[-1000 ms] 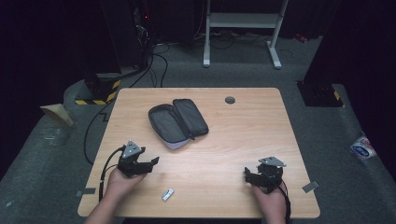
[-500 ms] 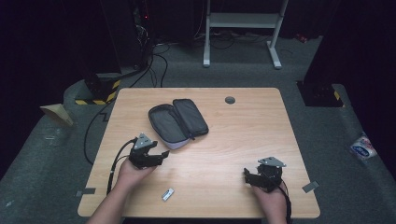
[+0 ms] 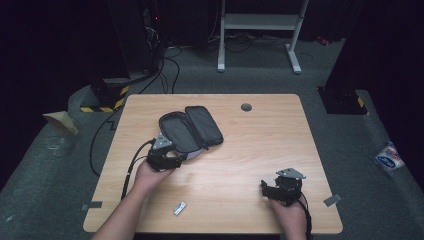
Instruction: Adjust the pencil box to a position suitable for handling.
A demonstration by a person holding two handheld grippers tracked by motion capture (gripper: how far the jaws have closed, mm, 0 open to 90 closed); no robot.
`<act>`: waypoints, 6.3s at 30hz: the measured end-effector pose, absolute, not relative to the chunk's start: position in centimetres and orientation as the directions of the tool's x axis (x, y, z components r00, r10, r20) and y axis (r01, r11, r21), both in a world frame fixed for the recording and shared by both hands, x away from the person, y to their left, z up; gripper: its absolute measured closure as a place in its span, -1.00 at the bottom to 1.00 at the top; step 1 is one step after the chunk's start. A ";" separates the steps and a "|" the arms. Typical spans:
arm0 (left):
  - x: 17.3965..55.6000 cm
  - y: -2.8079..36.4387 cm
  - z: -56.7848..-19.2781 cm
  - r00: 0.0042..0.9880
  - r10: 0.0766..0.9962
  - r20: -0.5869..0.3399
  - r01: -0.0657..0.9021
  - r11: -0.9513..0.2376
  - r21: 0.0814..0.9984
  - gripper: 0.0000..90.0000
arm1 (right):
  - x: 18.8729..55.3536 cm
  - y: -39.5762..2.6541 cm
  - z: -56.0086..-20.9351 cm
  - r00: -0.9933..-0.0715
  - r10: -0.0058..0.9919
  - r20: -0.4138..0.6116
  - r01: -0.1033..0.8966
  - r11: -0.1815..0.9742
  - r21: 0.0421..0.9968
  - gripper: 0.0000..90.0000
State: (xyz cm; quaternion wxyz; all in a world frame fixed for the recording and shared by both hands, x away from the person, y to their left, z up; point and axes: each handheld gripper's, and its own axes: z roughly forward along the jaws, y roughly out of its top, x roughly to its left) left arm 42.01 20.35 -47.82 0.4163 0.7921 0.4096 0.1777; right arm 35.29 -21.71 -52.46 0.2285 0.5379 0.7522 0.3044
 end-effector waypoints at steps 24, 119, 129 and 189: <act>43.6 17.8 -48.8 0.628 0.776 -0.055 0.527 -0.372 0.764 0.39 | 35.3 -21.6 -52.5 -0.318 0.948 -0.020 0.666 0.239 0.707 -0.72; 38.6 22.2 -50.1 0.569 0.812 -0.135 0.531 -0.237 0.813 0.55 | 34.8 -21.8 -52.3 -0.327 0.945 -0.025 0.638 0.240 0.732 -0.36; 38.3 21.5 -50.0 0.579 0.801 -0.153 0.524 -0.222 0.822 0.55 | 34.2 -21.3 -51.4 -0.333 0.943 -0.002 0.589 0.210 0.781 -0.25; 39.2 18.9 -50.7 0.580 0.800 -0.154 0.481 -0.184 0.857 0.53 | 40.3 -13.4 -49.6 -0.392 0.917 0.073 0.547 0.168 0.820 0.53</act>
